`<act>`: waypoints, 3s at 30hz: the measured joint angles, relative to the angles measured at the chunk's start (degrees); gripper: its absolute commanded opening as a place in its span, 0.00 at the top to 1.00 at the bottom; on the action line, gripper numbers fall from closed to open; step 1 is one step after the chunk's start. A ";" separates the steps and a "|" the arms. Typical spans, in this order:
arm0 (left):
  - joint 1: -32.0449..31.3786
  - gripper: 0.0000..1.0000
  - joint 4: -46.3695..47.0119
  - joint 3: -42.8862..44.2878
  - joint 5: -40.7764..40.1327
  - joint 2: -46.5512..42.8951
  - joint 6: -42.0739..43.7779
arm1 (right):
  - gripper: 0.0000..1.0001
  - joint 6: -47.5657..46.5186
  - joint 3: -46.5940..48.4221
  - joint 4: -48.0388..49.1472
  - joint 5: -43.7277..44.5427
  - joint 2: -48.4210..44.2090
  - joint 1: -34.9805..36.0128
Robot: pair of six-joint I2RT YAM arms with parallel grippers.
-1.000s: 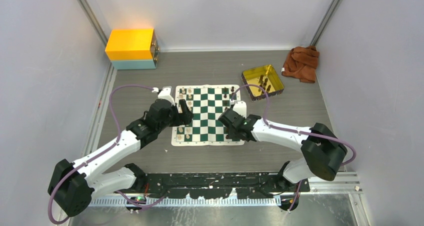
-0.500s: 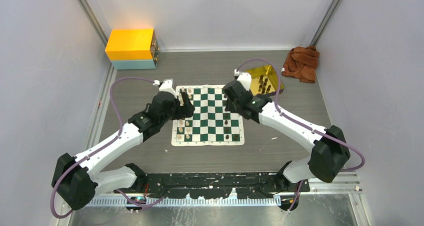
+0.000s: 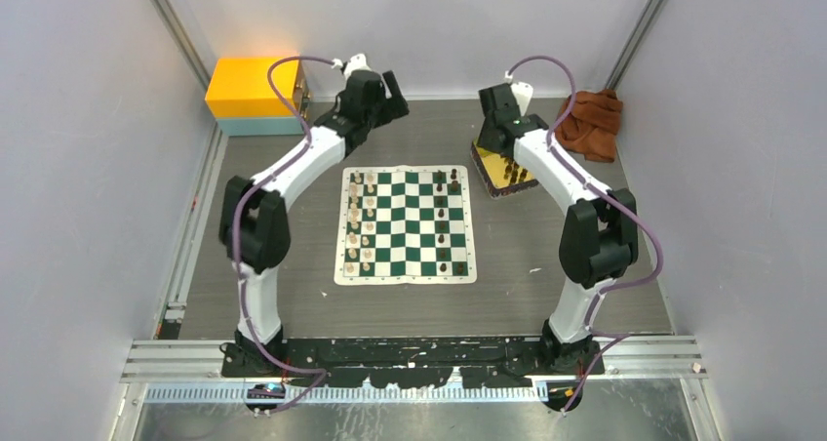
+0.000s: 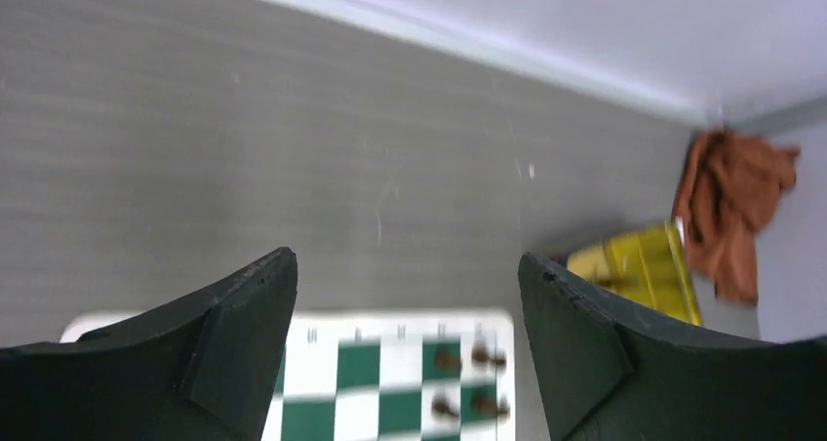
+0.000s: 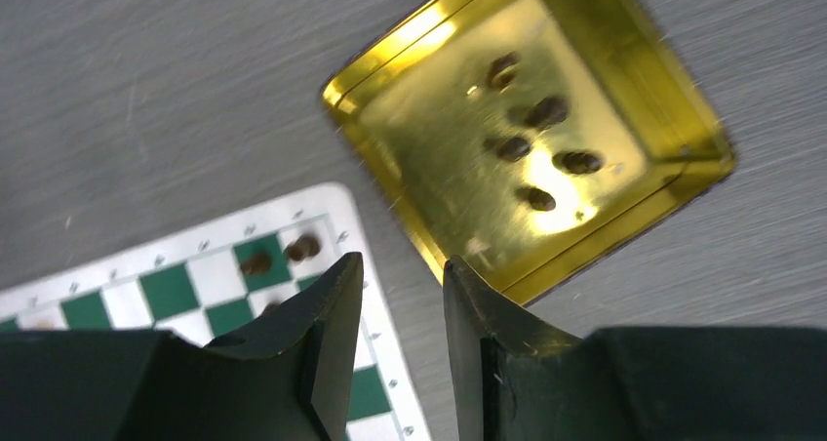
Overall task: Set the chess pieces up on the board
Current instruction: Pick up the chess piece from the storage box.
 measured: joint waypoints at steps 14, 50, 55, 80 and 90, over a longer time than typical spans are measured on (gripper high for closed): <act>9.77 0.17 -7.76 9.79 -7.21 11.21 -7.50 | 0.58 -1.20 9.55 -5.90 0.98 5.42 -9.16; 9.31 0.17 -6.56 -0.98 -8.66 6.08 -7.37 | 0.58 0.02 14.34 -6.38 -4.39 16.26 -14.40; 9.31 0.17 -6.56 -1.44 -8.63 5.62 -7.37 | 0.58 0.17 13.03 -6.32 -4.59 16.26 -14.40; 9.31 0.18 -6.56 -2.82 -8.66 5.33 -7.32 | 0.62 0.20 10.47 -4.94 -5.92 16.31 -14.69; 9.31 0.19 -6.56 -2.82 -8.63 5.33 -7.34 | 0.63 0.20 10.43 -4.48 -6.36 17.25 -15.13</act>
